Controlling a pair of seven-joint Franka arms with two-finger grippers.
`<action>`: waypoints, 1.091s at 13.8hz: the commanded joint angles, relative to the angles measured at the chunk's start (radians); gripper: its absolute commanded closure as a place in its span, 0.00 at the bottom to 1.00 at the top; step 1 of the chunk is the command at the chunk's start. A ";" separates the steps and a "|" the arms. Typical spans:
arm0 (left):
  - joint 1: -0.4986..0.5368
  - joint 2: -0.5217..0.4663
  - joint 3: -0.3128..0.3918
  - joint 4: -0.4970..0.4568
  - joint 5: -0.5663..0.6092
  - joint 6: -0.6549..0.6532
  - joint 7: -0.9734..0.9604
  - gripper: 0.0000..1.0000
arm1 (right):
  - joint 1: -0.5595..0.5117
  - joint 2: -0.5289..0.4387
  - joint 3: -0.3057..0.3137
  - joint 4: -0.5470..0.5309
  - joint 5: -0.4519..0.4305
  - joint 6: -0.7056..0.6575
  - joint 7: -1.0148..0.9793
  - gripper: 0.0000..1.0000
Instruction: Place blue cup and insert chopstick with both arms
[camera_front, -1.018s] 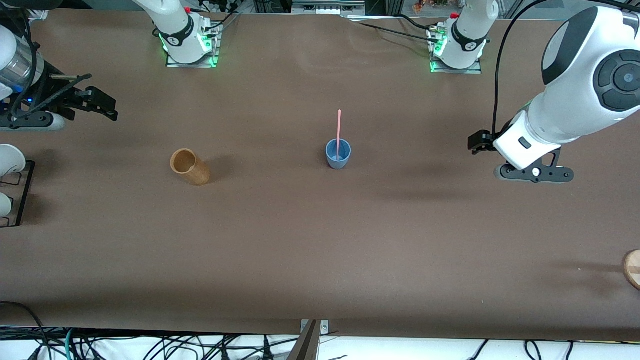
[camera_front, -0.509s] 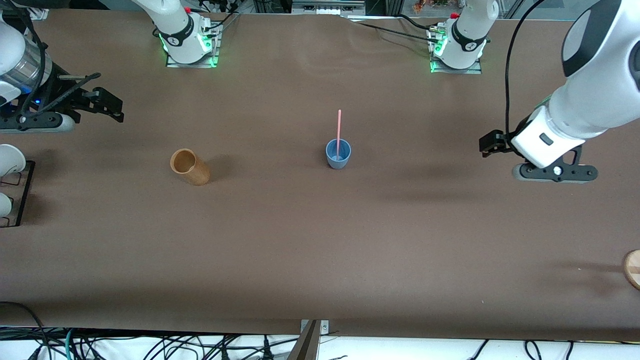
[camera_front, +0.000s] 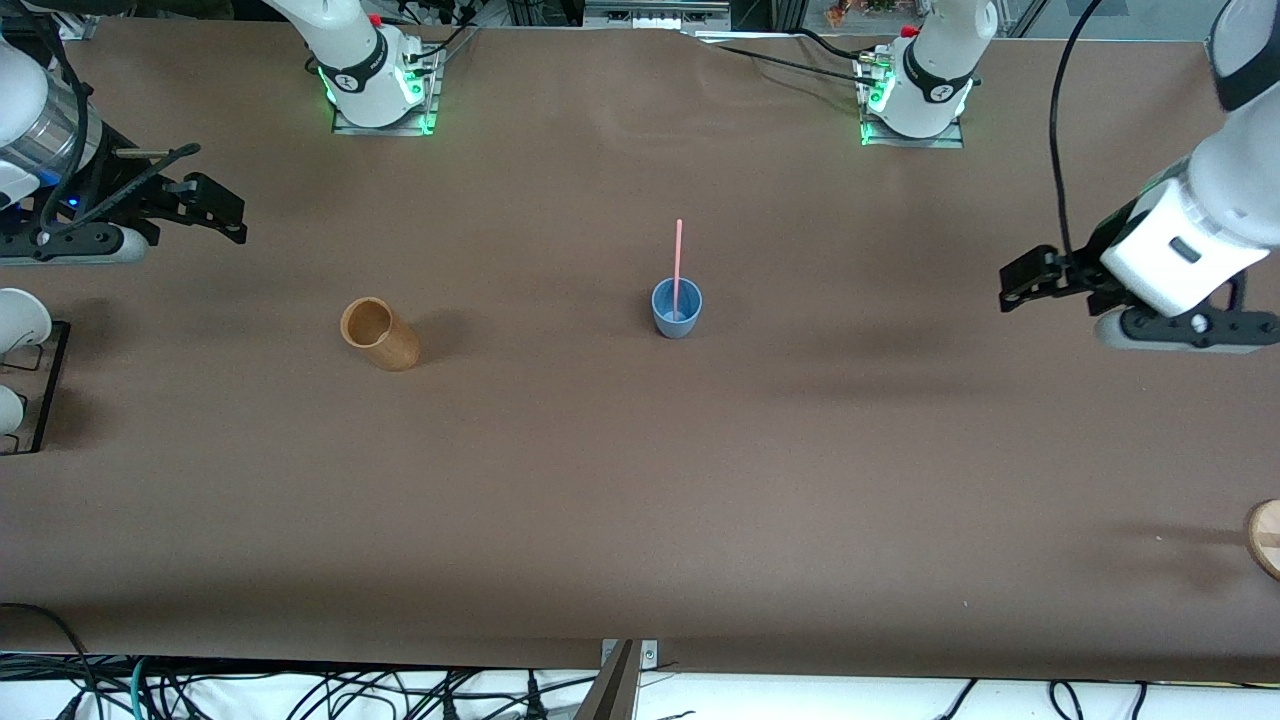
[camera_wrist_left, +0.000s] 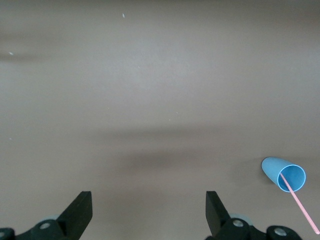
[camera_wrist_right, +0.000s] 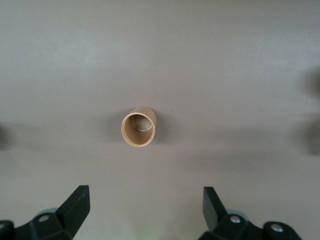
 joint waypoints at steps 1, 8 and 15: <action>-0.178 -0.102 0.256 -0.078 -0.093 0.021 0.098 0.00 | 0.007 0.009 0.002 0.030 -0.011 -0.026 -0.006 0.00; -0.332 -0.246 0.411 -0.353 -0.077 0.184 0.100 0.00 | 0.018 0.008 0.002 0.028 -0.006 -0.034 -0.008 0.00; -0.332 -0.228 0.400 -0.311 -0.086 0.156 0.089 0.00 | 0.018 0.006 0.001 0.028 -0.006 -0.037 -0.014 0.00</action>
